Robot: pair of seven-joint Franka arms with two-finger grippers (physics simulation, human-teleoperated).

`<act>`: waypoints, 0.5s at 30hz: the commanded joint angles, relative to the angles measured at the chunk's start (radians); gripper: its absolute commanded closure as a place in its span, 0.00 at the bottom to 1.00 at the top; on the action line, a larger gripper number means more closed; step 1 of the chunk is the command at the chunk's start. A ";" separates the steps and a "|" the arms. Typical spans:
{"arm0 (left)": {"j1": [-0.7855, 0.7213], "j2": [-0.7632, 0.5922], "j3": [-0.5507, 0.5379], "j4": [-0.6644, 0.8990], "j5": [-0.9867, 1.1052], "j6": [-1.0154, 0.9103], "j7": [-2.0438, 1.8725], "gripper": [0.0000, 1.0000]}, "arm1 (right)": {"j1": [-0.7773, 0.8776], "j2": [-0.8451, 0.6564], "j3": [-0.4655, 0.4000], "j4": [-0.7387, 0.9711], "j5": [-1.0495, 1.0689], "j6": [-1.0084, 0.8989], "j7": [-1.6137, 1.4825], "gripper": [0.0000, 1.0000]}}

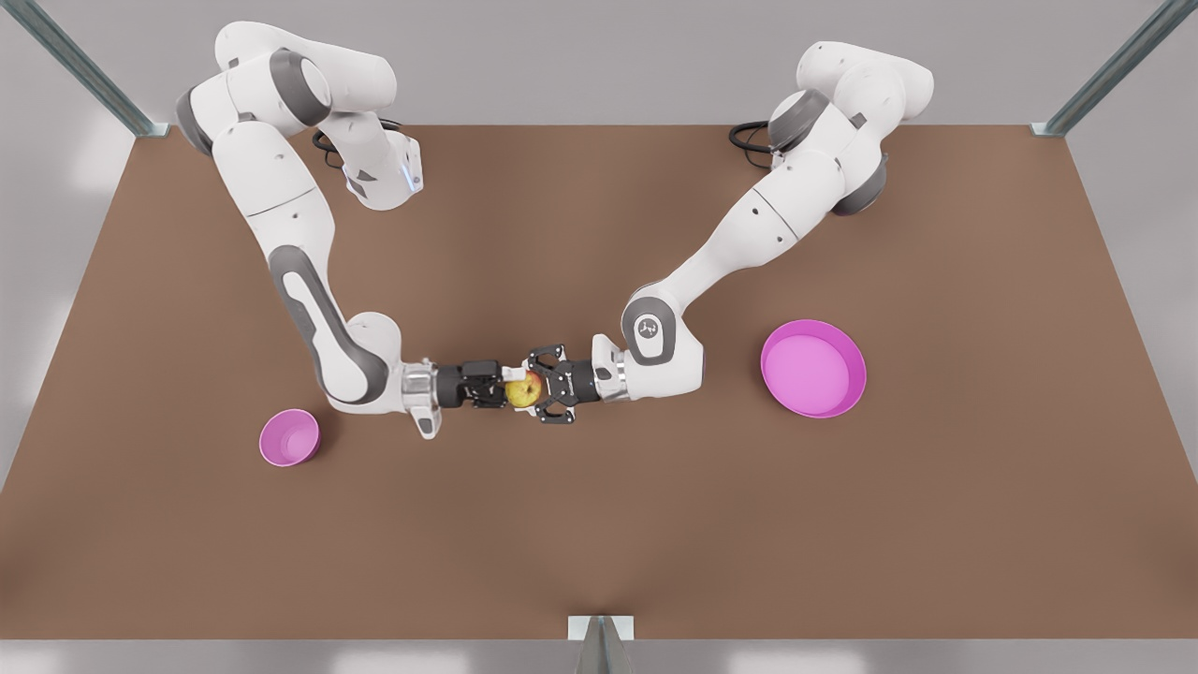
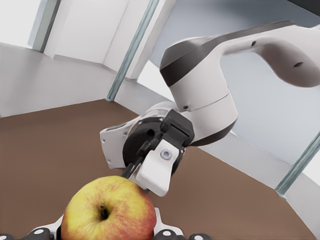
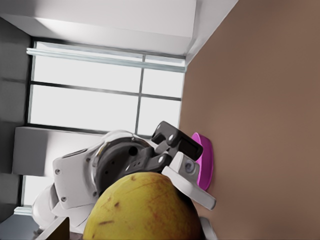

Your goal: Use the left arm to pick up the apple from the plate, transfer it to the gripper of the right arm, and then use the right arm to place it into the bowl

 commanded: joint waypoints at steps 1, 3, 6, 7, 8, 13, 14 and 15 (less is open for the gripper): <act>0.000 -0.002 0.000 0.000 0.001 -0.009 0.013 0.34 | 0.003 -0.001 0.001 0.000 0.009 0.017 -0.003 0.06; 0.000 -0.002 0.000 0.000 0.001 -0.009 0.013 0.34 | 0.003 -0.001 0.001 0.000 0.009 0.015 -0.004 0.10; 0.000 -0.002 0.001 0.000 0.001 -0.009 0.013 0.34 | 0.003 -0.001 0.001 0.000 0.009 0.015 -0.004 0.21; 0.000 -0.002 0.001 0.000 0.003 -0.009 0.013 0.34 | 0.001 -0.001 0.001 0.002 0.009 0.015 -0.004 0.23; 0.000 -0.002 0.001 0.000 0.003 -0.009 0.013 0.34 | 0.003 -0.001 0.001 0.002 0.008 0.015 -0.004 0.26; -0.002 -0.005 -0.002 0.000 0.003 -0.009 0.012 0.00 | 0.001 -0.001 0.001 0.002 0.008 0.015 -0.004 0.27; -0.002 -0.005 -0.002 -0.001 0.003 -0.009 0.012 0.00 | 0.001 -0.001 0.001 0.005 0.008 0.015 -0.004 0.27; -0.002 -0.005 -0.002 -0.001 0.003 -0.009 0.012 0.00 | 0.001 -0.002 0.001 0.005 0.008 0.014 -0.004 0.27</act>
